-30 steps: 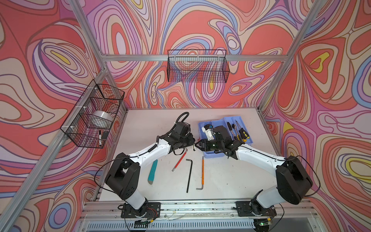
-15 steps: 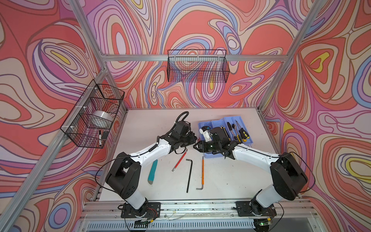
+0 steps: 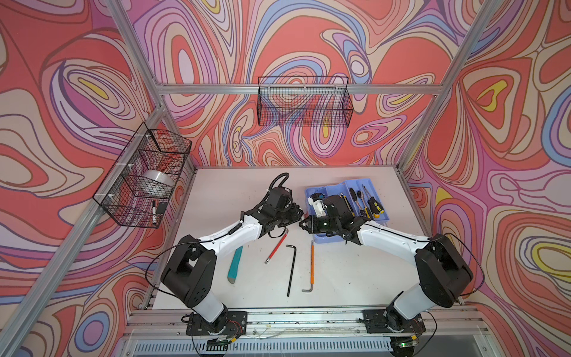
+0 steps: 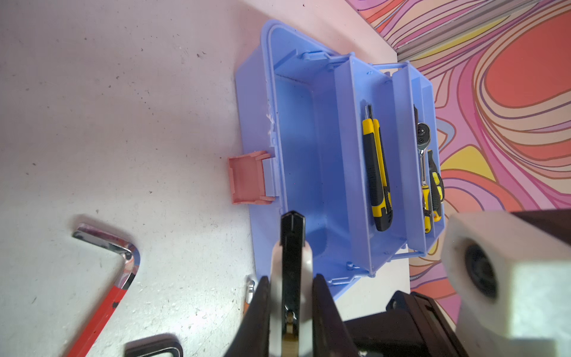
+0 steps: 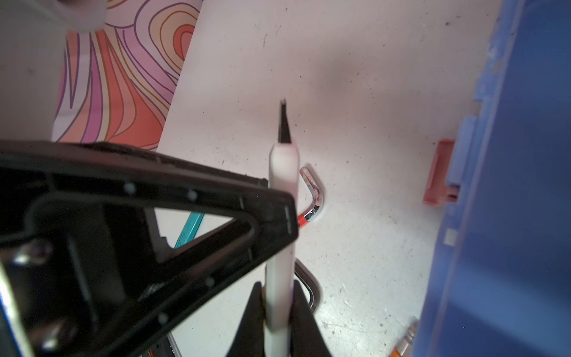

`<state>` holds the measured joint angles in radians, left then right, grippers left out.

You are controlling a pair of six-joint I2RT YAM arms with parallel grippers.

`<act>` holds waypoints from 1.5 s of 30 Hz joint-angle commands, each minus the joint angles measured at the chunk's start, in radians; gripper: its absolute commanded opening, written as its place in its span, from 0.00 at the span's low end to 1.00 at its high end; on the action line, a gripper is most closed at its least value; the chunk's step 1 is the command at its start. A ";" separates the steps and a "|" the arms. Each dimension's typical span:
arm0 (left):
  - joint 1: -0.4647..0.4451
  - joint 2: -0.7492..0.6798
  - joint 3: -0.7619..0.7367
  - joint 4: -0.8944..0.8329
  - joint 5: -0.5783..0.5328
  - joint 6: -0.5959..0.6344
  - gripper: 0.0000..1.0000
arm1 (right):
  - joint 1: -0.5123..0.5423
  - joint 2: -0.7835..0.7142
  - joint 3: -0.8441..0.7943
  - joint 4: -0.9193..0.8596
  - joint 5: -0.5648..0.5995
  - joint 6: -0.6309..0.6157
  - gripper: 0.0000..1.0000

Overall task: Pack the tool kit
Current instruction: 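Close the right gripper on the white tool and open the left gripper, then lower white tool into tray with right gripper while left gripper nears teal tool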

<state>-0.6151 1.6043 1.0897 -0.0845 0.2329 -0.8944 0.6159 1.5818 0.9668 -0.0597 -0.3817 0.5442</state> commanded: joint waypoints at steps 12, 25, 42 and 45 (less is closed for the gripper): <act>0.017 -0.152 -0.064 -0.080 -0.057 0.109 0.99 | 0.007 -0.043 0.088 -0.174 0.183 -0.069 0.01; 0.099 -0.406 -0.198 -0.537 -0.422 0.224 1.00 | -0.102 -0.062 0.266 -0.497 0.434 -0.249 0.02; 0.208 -0.640 -0.451 -0.783 -0.512 0.111 1.00 | -0.180 0.042 0.318 -0.664 0.627 -0.393 0.03; 0.207 -0.659 -0.484 -0.774 -0.517 0.076 1.00 | -0.183 0.060 0.313 -0.665 0.634 -0.395 0.04</act>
<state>-0.4122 0.9661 0.6247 -0.8181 -0.2573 -0.7570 0.4389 1.6234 1.2736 -0.7067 0.2188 0.1665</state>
